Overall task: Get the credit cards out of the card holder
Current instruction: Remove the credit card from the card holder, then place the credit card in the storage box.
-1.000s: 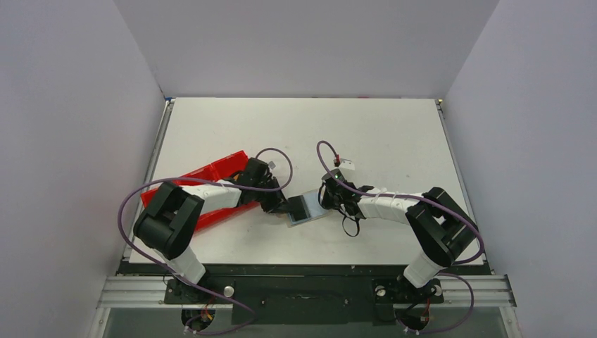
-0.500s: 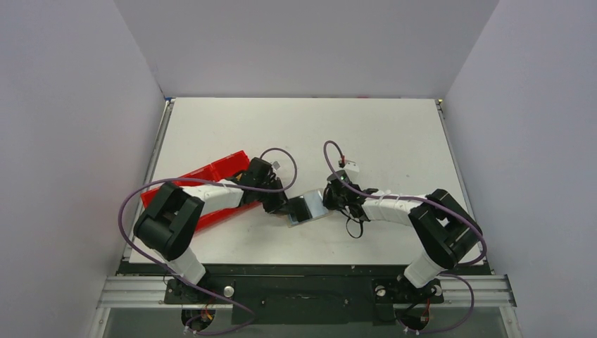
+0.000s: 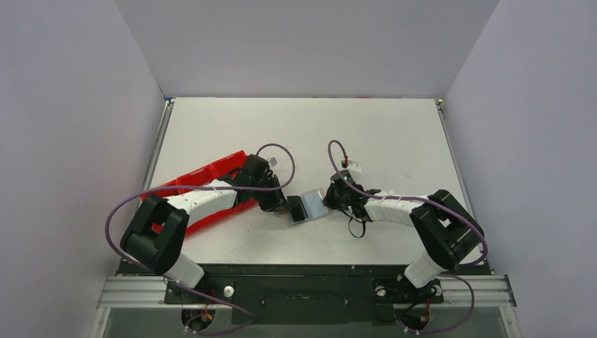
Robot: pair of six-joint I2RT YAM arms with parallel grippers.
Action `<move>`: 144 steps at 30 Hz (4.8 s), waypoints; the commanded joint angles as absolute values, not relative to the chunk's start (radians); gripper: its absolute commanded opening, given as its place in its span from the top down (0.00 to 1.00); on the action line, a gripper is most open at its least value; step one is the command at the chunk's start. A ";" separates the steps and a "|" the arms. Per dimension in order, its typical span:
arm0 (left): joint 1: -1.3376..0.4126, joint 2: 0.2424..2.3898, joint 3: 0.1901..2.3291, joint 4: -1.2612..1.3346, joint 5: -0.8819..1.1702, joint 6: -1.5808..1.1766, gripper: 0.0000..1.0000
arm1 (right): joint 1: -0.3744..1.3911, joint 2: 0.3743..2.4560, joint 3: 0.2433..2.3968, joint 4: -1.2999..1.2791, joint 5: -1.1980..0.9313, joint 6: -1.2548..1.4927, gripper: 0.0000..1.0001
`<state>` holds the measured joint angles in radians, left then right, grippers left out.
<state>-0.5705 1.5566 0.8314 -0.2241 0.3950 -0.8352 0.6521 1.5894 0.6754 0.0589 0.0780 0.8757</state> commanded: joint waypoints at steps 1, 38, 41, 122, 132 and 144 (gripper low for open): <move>-0.571 1.481 0.864 -0.283 0.363 -0.792 1.00 | 0.604 1.625 0.607 -0.194 0.221 0.816 1.00; -0.373 1.304 0.795 0.296 0.832 -1.141 1.00 | 0.593 1.290 0.695 0.481 -0.572 1.000 0.33; -0.373 1.306 0.790 0.324 0.837 -1.159 1.00 | 0.593 1.302 0.677 0.554 -0.589 1.045 0.45; 0.221 1.136 1.112 -1.078 -0.478 -0.568 1.00 | 0.657 1.249 0.806 -0.150 -0.204 0.757 0.27; 0.230 1.277 1.075 -1.069 -0.673 -0.615 1.00 | 0.663 1.288 0.852 -0.201 -0.221 0.732 0.28; 0.229 1.287 1.007 -0.987 -0.632 -0.591 1.00 | 0.674 1.322 0.889 -0.227 -0.213 0.715 0.29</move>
